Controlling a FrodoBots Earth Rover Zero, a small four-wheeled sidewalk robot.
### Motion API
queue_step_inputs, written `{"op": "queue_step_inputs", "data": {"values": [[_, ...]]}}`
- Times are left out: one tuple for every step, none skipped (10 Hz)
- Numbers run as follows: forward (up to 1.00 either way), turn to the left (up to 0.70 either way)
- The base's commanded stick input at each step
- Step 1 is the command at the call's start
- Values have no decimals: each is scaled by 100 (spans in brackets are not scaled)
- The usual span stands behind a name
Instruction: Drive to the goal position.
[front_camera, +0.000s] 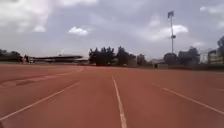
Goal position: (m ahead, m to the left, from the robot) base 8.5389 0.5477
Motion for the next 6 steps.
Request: {"op": "queue_step_inputs", "data": {"values": [[45,0],[45,0],[45,0],[45,0],[45,0],[45,0]]}}
